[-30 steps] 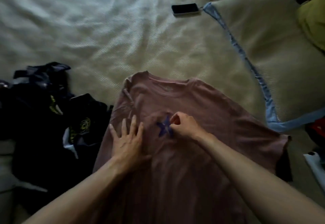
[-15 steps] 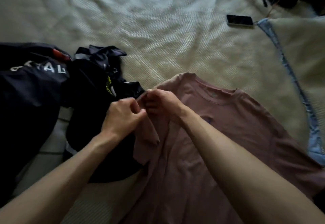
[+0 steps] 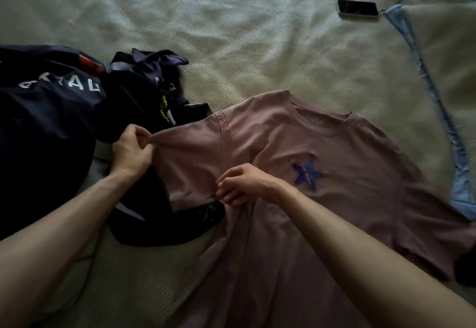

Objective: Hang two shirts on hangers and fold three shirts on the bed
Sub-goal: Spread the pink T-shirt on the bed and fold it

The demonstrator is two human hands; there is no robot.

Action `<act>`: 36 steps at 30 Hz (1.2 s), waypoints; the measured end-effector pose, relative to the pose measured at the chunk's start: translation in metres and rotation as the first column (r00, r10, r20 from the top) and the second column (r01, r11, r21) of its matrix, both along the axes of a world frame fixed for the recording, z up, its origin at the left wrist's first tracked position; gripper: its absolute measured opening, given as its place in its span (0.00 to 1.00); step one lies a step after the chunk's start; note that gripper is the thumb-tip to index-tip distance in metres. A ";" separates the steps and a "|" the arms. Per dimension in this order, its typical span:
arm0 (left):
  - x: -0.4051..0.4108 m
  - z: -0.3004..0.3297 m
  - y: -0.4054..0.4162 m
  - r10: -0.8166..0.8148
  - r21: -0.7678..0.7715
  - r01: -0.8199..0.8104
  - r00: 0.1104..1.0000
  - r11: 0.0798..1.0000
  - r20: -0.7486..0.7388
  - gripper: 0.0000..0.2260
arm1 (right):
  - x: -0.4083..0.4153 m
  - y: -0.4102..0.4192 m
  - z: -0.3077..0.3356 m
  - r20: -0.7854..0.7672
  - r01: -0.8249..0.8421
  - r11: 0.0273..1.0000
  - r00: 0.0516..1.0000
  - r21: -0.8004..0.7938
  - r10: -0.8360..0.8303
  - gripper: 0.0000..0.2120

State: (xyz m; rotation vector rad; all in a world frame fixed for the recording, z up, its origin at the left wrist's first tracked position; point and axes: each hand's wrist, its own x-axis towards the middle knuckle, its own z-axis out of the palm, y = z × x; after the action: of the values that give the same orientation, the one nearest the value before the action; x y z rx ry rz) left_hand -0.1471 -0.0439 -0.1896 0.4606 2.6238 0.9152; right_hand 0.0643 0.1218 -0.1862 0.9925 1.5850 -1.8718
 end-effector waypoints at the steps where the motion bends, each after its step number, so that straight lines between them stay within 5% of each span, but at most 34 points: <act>1: -0.003 0.003 0.002 -0.001 0.015 0.002 0.998 1.000 -0.057 0.09 | 0.003 -0.004 -0.001 -0.002 -0.005 1.000 1.000 0.007 0.005 0.07; 4: 0.008 0.015 -0.004 -0.069 -0.094 0.042 0.950 0.995 -0.304 0.11 | 0.021 -0.016 -0.004 0.030 -0.013 0.999 0.999 0.036 0.012 0.06; 6: 0.039 0.022 -0.020 -0.224 -0.121 0.194 0.918 0.974 -0.328 0.08 | 0.040 -0.028 -0.005 0.076 -0.006 1.000 0.997 0.022 0.004 0.06; 8: 0.091 0.023 -0.047 -0.438 -0.089 0.436 0.899 0.895 0.000 0.07 | 0.066 -0.041 -0.005 0.131 0.002 1.000 0.991 0.023 -0.005 0.07; 10: 0.143 0.020 -0.083 -0.524 -0.140 0.607 0.763 0.782 0.379 0.13 | 0.094 -0.055 -0.006 0.204 -0.007 0.999 0.979 0.051 -0.003 0.07; 13: 0.195 0.008 -0.131 -0.492 -0.221 0.720 0.633 0.658 0.598 0.18 | 0.147 -0.071 -0.006 0.324 0.009 0.999 0.946 0.042 -0.022 0.09; 17: 0.214 0.003 -0.163 -0.378 -0.269 0.599 0.731 0.755 0.567 0.06 | 0.235 -0.073 0.007 0.542 -0.133 0.986 0.838 0.100 0.058 0.16; 20: 0.213 0.000 -0.188 -0.278 -0.330 0.494 0.805 0.805 0.525 0.12 | 0.315 -0.075 0.025 0.812 -0.409 0.890 0.578 0.200 0.084 0.31; 27: 0.214 -0.002 -0.208 -0.074 -0.357 0.407 0.739 0.841 0.669 0.07 | 0.398 -0.105 0.021 0.807 -0.018 0.906 0.462 0.423 -0.368 0.51; 29: 0.216 -0.006 -0.212 -0.092 -0.322 0.453 0.683 0.831 0.725 0.05 | 0.400 -0.108 0.022 0.781 0.017 0.894 0.480 0.447 -0.399 0.46; 33: 0.210 -0.028 -0.232 -0.208 -0.332 0.637 0.621 0.695 0.756 0.16 | 0.420 -0.108 0.029 0.750 -0.045 0.901 0.573 0.433 -0.332 0.22; 36: 0.213 -0.007 -0.224 -0.245 -0.379 0.712 0.606 0.591 0.757 0.14 | 0.438 -0.109 0.025 0.753 -0.079 0.899 0.580 0.432 -0.311 0.19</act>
State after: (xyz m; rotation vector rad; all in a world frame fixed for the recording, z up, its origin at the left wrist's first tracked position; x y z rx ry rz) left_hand 0.0663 -0.2675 -0.1969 0.5483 1.7906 -0.1093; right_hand 0.5025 0.0131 -0.1610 1.8551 1.3271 -0.8242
